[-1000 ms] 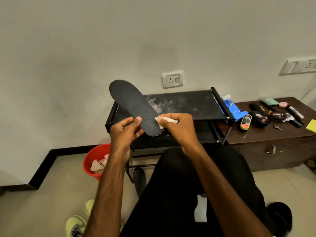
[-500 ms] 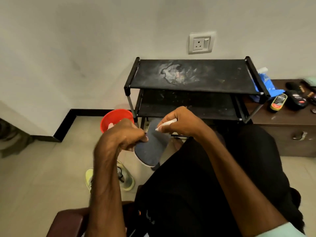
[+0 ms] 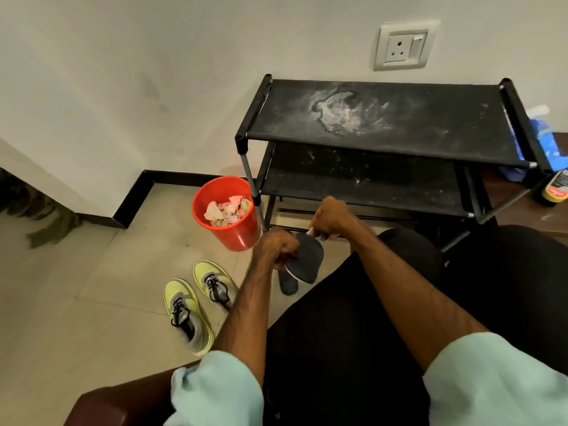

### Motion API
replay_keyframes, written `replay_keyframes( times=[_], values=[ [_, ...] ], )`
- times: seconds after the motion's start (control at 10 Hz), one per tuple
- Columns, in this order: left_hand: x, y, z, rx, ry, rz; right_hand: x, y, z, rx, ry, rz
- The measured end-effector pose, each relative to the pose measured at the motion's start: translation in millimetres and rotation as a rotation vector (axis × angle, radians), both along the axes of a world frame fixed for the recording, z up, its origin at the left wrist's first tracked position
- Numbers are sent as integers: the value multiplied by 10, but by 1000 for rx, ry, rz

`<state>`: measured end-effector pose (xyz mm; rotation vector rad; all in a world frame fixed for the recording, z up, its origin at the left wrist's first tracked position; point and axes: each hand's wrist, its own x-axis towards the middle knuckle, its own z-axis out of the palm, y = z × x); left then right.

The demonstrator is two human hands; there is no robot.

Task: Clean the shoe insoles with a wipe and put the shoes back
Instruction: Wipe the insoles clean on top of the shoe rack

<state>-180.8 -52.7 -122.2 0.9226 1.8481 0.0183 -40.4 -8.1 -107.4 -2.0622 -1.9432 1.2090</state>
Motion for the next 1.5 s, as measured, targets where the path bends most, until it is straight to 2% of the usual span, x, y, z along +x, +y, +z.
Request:
replay_keyframes(
  times=[0.1,0.3,0.7,0.9,1.1,1.3,1.5],
  values=[
    [145,46,-355,-63,-28,78,103,99,-201,-77,-67,40],
    [320,142,-996,-334,-53,50,176,222,-619,-194,-141,30],
    [178,578,-2172,-250,-121,299,-134,487,-1299,-329,-121,-89],
    [223,756,-2565,-148,-260,327,-399,727,-1431,-260,-65,-147],
    [240,826,-2725,-121,-145,257,-427,793,-1554,-257,-27,-212],
    [120,606,-2892,-2,152,203,-294,762,-1309,-323,59,-231],
    [-179,361,-2832,20,213,290,-336,721,-1339,-342,28,-164]
  ],
)
